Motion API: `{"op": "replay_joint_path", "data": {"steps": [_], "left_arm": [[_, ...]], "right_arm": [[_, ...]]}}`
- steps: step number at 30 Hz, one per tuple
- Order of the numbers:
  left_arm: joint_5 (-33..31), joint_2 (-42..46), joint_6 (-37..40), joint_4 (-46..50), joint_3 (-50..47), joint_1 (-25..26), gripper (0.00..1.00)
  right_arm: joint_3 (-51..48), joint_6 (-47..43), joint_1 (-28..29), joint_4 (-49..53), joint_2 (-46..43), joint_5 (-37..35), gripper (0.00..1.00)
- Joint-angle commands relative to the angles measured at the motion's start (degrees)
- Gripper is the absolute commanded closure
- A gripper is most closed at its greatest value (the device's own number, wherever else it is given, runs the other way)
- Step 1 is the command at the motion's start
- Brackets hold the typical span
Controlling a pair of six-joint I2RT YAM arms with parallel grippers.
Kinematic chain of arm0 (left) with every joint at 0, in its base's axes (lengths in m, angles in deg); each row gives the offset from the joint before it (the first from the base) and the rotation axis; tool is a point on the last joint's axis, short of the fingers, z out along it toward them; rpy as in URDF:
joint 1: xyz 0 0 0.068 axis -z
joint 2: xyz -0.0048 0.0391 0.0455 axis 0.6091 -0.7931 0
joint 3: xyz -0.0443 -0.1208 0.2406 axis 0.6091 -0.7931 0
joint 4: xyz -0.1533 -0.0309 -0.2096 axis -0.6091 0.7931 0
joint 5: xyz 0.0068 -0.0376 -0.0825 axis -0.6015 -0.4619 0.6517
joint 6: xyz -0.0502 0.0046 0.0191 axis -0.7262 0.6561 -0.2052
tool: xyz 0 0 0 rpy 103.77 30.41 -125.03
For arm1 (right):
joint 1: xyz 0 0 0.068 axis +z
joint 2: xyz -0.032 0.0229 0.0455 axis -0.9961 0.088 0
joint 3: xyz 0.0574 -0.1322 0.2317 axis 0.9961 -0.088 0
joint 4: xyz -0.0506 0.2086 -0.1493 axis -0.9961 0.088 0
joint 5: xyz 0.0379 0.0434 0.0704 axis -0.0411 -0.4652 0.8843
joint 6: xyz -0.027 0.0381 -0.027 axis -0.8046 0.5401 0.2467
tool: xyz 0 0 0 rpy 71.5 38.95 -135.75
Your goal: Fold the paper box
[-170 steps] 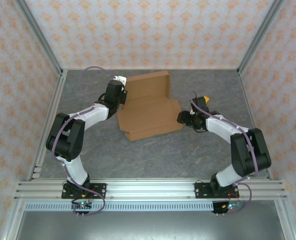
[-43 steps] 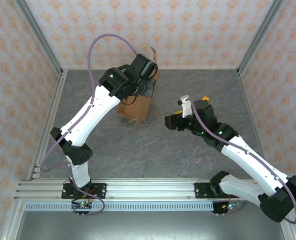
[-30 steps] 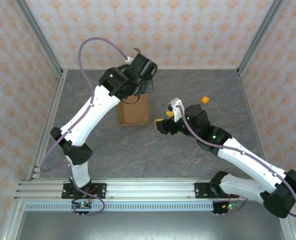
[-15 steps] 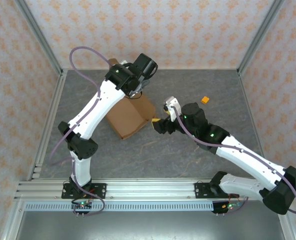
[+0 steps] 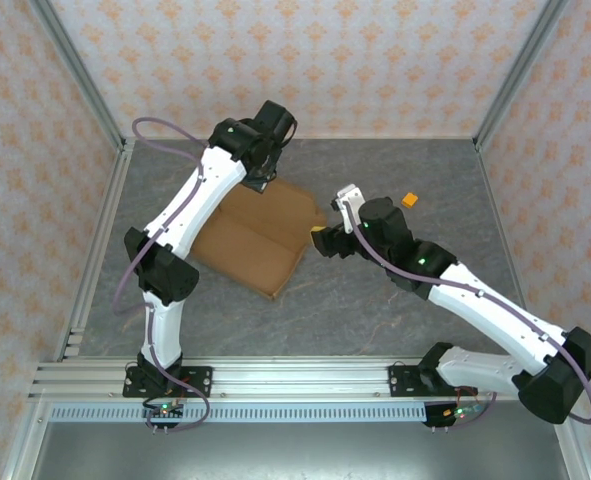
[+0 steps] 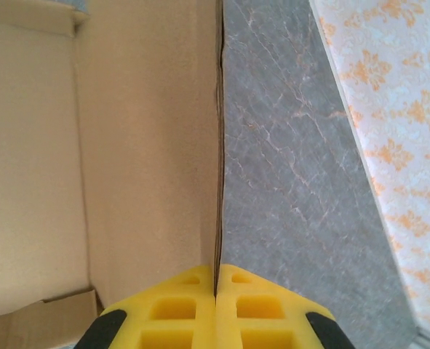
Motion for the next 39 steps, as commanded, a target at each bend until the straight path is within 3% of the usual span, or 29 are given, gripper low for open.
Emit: {"op": "replay_joint_path", "data": {"steps": [1,7,18,23,27,31,35,39], "left_arm": [[1.81,0.01,-8.39,-3.67,-3.30,0.01,1.00],[2.30,-1.40,-10.96,-5.11,-2.18,-0.06,0.98],[1.79,4.01,-8.53,-5.76,-5.26,-0.47,0.54],[-0.98,8.75,-2.34,-6.52,-6.22,-0.69,0.31],[-2.33,12.59,3.32,-5.86,-8.19,-0.69,0.18],[-5.63,19.38,13.90,-8.95,-15.17,-0.71,0.11],[-6.57,28.86,32.75,-20.28,-28.85,-2.79,0.05],[-1.21,36.95,53.26,-26.40,-40.56,-6.46,0.01]], "right_arm": [[1.01,2.09,-0.81,3.68,-1.57,-2.07,0.21],[0.80,3.19,-3.23,5.87,-2.63,-1.72,0.22],[-0.45,5.45,-5.08,4.52,-0.55,1.66,0.22],[-1.16,5.29,-5.76,4.01,-0.73,2.62,0.22],[-1.08,5.50,-6.40,4.47,-1.04,1.08,0.22],[0.25,10.26,-11.55,4.77,-0.49,-2.27,0.21],[3.06,15.09,-16.48,7.12,3.31,-7.46,0.24],[0.91,16.78,-15.78,4.00,4.68,1.94,0.27]]}}
